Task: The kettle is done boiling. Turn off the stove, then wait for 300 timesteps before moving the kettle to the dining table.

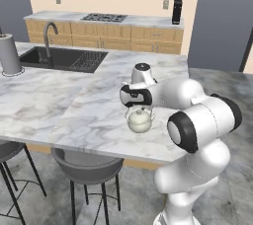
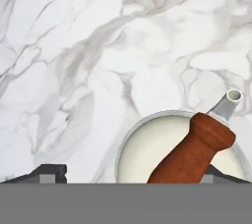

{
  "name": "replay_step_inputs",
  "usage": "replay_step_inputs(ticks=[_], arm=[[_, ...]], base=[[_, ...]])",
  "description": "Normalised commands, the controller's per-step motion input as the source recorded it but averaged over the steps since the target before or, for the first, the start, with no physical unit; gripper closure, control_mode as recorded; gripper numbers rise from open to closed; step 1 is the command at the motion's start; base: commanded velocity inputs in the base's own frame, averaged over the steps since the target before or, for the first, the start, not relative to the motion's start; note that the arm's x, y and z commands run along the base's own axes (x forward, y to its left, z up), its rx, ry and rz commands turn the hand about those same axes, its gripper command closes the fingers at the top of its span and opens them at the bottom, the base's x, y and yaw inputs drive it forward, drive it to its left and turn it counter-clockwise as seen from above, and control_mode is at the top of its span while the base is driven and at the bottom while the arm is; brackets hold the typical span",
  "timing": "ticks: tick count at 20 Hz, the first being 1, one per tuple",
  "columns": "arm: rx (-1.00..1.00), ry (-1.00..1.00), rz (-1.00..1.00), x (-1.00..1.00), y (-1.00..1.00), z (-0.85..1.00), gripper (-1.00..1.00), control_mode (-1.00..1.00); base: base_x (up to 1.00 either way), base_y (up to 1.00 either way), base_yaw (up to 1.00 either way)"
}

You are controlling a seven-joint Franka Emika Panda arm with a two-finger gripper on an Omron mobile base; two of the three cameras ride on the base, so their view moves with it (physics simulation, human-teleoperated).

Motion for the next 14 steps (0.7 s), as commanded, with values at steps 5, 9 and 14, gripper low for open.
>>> replay_step_inputs(ticks=[5, 9, 14], arm=[[0.01, 0.0, -0.04, -0.15, -0.01, 0.02, -1.0, -1.0], [0.04, 0.0, -0.07, -0.23, -0.09, 0.1, -1.0, -1.0], [0.07, 0.0, -0.08, -0.28, -0.21, 0.11, -1.0, -1.0]], base=[[0.0, 0.0, 0.0], [0.0, 0.0, 0.0], [0.0, 0.0, 0.0]])
